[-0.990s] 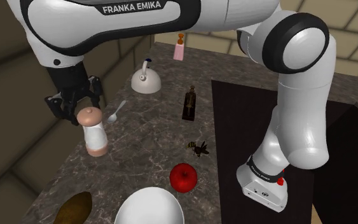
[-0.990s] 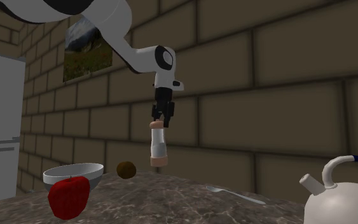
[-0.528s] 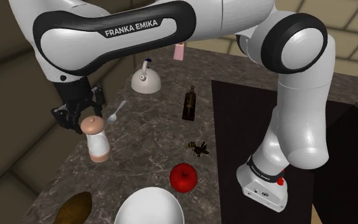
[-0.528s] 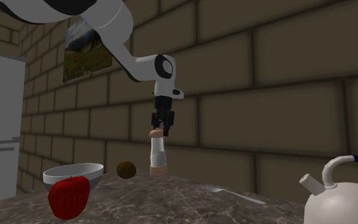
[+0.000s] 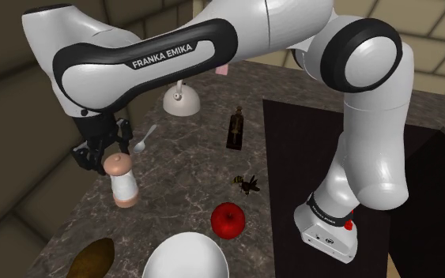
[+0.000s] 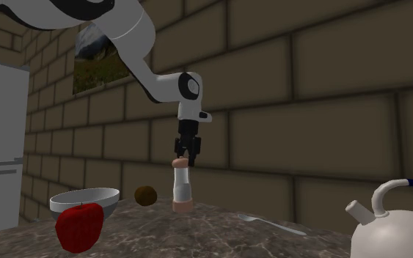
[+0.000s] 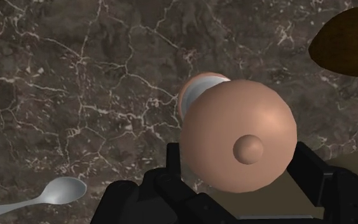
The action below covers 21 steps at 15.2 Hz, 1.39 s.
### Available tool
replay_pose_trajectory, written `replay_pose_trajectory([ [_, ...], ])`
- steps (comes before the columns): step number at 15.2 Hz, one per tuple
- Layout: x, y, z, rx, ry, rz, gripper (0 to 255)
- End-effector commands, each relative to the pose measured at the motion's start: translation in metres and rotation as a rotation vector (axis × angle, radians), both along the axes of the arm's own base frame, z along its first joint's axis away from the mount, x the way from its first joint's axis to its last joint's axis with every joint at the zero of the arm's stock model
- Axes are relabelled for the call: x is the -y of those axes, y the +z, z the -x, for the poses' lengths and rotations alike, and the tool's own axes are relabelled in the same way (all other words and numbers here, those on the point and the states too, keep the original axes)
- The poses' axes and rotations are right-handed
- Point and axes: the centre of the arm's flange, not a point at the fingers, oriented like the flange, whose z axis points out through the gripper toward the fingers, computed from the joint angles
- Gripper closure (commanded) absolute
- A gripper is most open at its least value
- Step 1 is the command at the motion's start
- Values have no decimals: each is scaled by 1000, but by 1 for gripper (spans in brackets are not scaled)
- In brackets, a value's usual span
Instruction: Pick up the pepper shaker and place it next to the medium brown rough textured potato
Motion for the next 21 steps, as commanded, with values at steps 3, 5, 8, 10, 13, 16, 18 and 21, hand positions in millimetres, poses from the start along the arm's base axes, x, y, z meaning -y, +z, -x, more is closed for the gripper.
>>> replay_pose_trajectory([
  [3, 0, 0, 0, 1, 0, 0, 255],
  [5, 0, 0, 0, 1, 0, 0, 255],
  [8, 0, 0, 0, 1, 0, 0, 0],
  [10, 0, 0, 0, 1, 0, 0, 0],
  [13, -1, 26, -3, 1, 0, 0, 0],
  [16, -1, 49, -5, 1, 0, 0, 0],
  [18, -1, 49, -5, 1, 0, 0, 0],
  [21, -1, 49, -5, 1, 0, 0, 0],
])
